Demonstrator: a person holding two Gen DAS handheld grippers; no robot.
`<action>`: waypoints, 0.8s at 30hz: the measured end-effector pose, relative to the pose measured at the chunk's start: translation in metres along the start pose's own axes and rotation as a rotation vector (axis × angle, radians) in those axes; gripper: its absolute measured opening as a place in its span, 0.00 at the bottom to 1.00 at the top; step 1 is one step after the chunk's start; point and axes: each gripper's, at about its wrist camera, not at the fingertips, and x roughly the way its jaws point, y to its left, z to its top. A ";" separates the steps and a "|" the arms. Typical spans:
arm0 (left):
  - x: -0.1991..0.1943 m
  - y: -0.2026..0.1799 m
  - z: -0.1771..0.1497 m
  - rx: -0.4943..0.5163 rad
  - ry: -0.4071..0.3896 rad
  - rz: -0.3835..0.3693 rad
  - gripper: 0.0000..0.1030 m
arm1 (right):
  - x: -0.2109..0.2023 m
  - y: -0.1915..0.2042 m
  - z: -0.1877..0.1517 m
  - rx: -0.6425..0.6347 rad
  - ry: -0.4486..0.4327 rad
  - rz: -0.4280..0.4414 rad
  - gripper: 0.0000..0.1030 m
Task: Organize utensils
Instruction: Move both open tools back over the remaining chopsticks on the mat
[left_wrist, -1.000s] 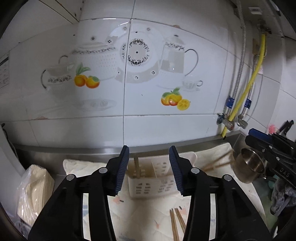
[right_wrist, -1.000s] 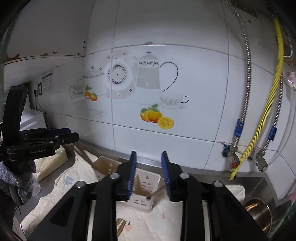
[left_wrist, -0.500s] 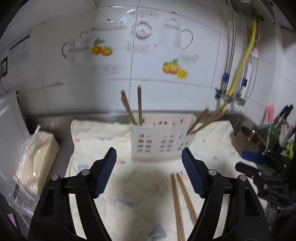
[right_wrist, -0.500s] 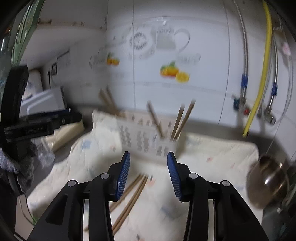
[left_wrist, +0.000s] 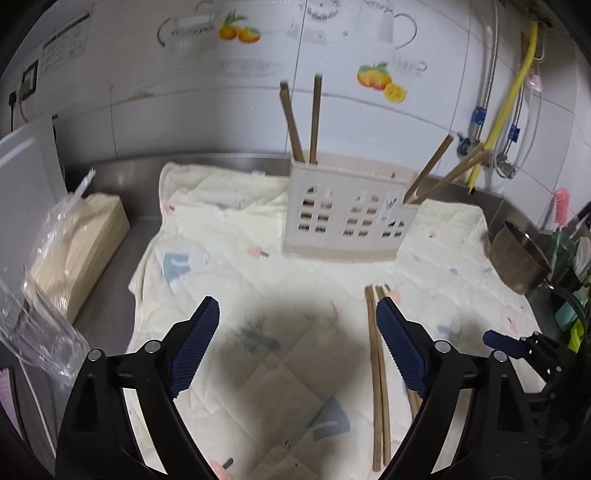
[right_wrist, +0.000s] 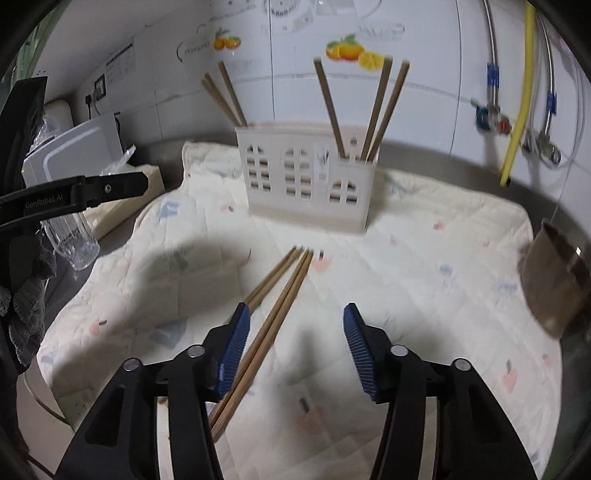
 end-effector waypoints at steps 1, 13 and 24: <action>0.001 0.000 -0.003 -0.002 0.005 0.005 0.86 | 0.002 0.001 -0.004 0.003 0.008 -0.001 0.55; 0.008 0.011 -0.020 -0.037 0.040 0.033 0.92 | 0.022 0.004 -0.034 0.078 0.101 0.024 0.67; 0.013 0.020 -0.030 -0.068 0.063 0.036 0.93 | 0.031 0.003 -0.042 0.111 0.139 0.013 0.72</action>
